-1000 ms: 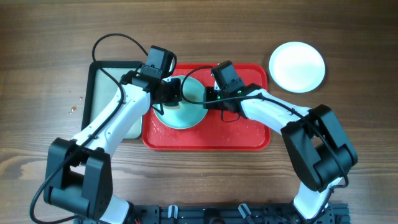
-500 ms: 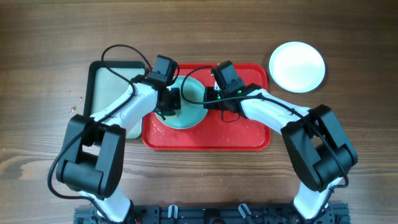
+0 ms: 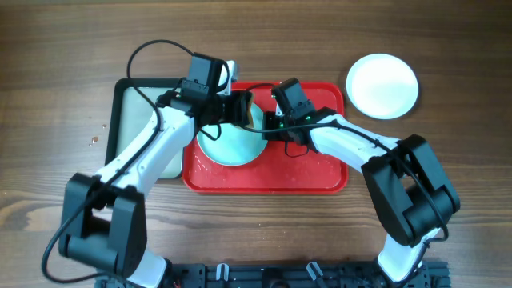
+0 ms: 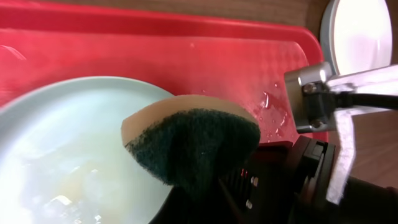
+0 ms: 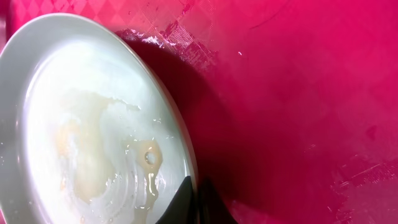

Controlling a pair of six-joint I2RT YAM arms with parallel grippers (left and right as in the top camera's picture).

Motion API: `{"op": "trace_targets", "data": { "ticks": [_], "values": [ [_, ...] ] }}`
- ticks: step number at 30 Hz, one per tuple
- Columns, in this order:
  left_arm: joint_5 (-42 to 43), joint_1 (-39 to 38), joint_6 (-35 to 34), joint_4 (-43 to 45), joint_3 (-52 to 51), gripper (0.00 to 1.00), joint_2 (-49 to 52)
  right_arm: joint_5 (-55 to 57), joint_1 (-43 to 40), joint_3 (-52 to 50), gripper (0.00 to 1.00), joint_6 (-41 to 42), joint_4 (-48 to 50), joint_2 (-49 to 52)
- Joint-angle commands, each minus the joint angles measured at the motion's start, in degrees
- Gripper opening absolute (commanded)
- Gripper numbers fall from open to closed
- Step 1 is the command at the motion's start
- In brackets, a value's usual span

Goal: Clean dirty plates on tray and stack at the side
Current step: 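Scrub the blue plate surface with the sponge in the left gripper, then return the sponge with the left gripper to the black water tray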

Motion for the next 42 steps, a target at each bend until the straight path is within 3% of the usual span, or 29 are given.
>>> {"op": "trace_targets", "data": {
  "ticks": [1,18,30,36,40,42],
  "values": [
    [8.07,0.61,1.66,1.53,0.59,0.04,3.8,-1.07,0.35,-0.44,0.04,-1.38,0.31,0.94],
    [14.16,0.68,-0.13,3.82,0.42,0.04,14.88,-1.09,0.35,-0.44,0.04,-1.4,0.35,0.94],
    [-8.57,0.7,-0.02,-3.32,0.22,0.04,13.29,-1.09,0.35,-0.44,0.04,-1.31,0.35,0.94],
    [-22.12,0.7,0.11,-6.86,0.28,0.04,2.86,-1.09,0.35,-0.44,0.04,-1.31,0.35,0.94],
    [-22.32,1.05,0.07,-8.96,0.28,0.04,-4.5,-1.09,0.35,-0.44,0.04,-1.31,0.35,0.94],
    [-22.34,2.6,-0.17,-10.62,0.28,0.04,-8.66,-0.5,0.35,-0.44,0.2,-1.44,0.31,0.96]
  ]
}}
